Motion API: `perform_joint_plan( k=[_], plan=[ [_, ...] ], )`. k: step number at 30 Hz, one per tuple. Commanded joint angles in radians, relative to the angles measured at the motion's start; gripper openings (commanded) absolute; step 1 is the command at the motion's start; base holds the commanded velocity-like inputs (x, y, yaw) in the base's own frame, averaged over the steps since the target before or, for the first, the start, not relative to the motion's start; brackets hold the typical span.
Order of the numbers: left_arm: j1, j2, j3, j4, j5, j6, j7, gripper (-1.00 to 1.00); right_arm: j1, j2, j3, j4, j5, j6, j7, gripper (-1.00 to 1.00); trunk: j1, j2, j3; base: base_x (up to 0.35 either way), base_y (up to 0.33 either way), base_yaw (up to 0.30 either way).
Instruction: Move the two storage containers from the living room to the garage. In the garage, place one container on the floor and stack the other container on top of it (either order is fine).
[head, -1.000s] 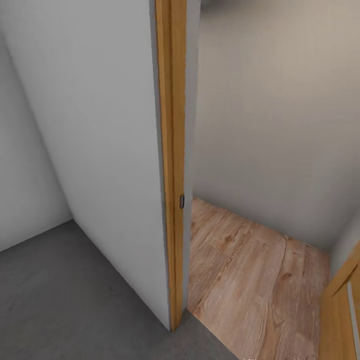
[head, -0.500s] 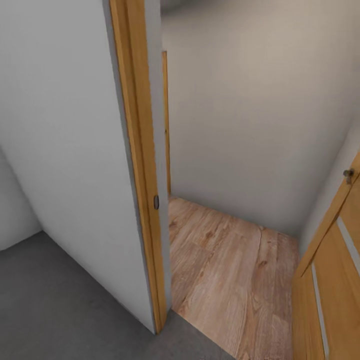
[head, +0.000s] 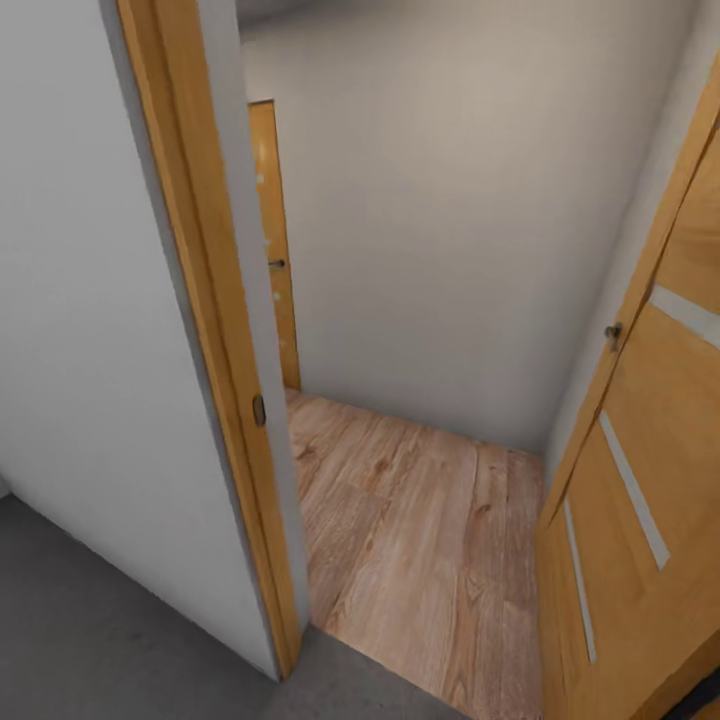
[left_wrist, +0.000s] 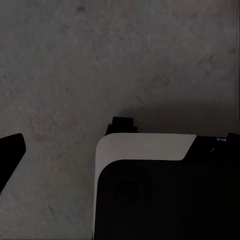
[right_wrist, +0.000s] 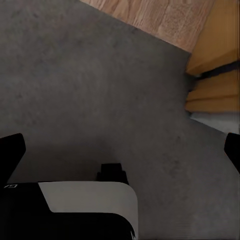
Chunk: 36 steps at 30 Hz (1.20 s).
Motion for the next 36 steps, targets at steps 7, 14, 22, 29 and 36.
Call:
perform_joint_plan(
  k=[7,14,22,29,36],
  plan=[
    [-0.001,0.0,-0.007,0.004,0.009,-0.006,0.0,1.0,-0.001,0.0,0.006,0.003,-0.006,-0.005,-0.002,1.0,0.0,-0.001,0.0,0.167,0.0,-0.291],
    [-0.001,0.0,-0.007,0.004,0.009,-0.006,0.0,1.0,-0.001,0.002,0.006,0.003,-0.005,-0.005,-0.002,1.0,0.0,-0.001,0.0,0.327,0.0,-0.074],
    [-0.002,-0.001,-0.007,0.004,0.009,-0.006,0.0,1.0,-0.001,0.002,0.006,0.003,-0.005,-0.005,-0.002,1.0,0.0,-0.001,0.0,0.191,0.0,-0.171],
    [-0.002,-0.002,-0.007,0.004,0.009,-0.006,0.0,1.0,-0.001,0.002,0.006,0.003,-0.005,-0.005,-0.002,1.0,0.0,-0.001,0.0,0.012,0.0,-0.289],
    [-0.001,-0.002,-0.007,0.004,0.009,-0.006,0.0,1.0,-0.001,0.002,0.006,0.003,-0.005,-0.005,-0.002,1.0,0.0,-0.001,0.001,0.001,0.0,-0.295]
  ],
)
